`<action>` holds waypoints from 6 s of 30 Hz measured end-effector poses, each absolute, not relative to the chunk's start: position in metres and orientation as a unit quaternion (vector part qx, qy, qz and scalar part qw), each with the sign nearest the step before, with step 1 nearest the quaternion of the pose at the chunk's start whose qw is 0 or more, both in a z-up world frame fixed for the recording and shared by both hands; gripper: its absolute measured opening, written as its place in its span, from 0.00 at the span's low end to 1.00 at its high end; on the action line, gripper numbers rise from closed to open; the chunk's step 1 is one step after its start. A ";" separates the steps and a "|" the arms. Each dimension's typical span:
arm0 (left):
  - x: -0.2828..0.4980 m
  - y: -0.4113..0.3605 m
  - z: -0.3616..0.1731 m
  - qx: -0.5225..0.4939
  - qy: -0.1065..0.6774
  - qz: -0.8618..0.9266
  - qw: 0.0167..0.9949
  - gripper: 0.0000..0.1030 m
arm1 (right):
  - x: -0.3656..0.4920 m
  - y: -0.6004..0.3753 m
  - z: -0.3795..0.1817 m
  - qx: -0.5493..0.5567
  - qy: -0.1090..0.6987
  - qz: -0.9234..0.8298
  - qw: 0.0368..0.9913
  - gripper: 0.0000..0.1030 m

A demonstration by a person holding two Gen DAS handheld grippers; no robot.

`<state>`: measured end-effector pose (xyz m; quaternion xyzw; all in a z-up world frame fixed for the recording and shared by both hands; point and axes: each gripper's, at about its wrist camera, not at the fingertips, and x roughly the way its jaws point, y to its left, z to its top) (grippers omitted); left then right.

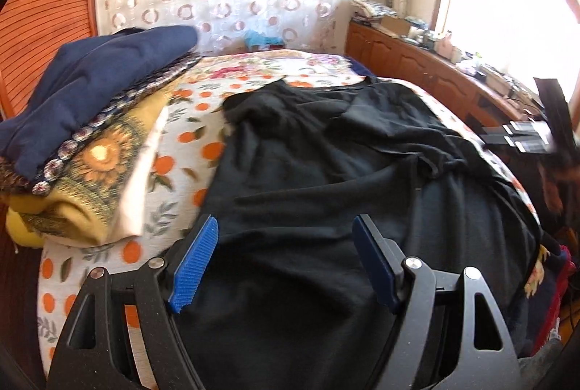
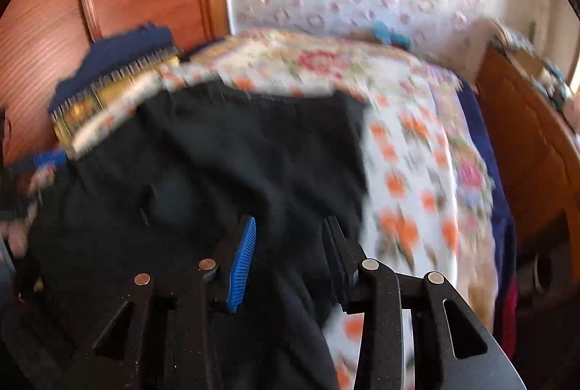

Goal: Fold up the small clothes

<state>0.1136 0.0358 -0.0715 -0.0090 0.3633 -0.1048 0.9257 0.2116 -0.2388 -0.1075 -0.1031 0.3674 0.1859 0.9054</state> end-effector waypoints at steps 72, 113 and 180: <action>0.300 0.029 -0.087 0.024 0.475 -0.114 0.872 0.56 | 0.346 -0.248 -0.109 -0.057 0.382 0.205 0.899 0.55; 0.226 0.035 0.011 0.021 0.340 -0.157 0.927 0.12 | 0.267 -0.264 -0.046 -0.040 0.274 0.251 0.928 0.06; 0.034 0.083 -0.061 -0.012 0.374 -0.095 0.922 0.77 | -0.014 -0.271 -0.091 -0.094 0.331 0.190 0.920 0.43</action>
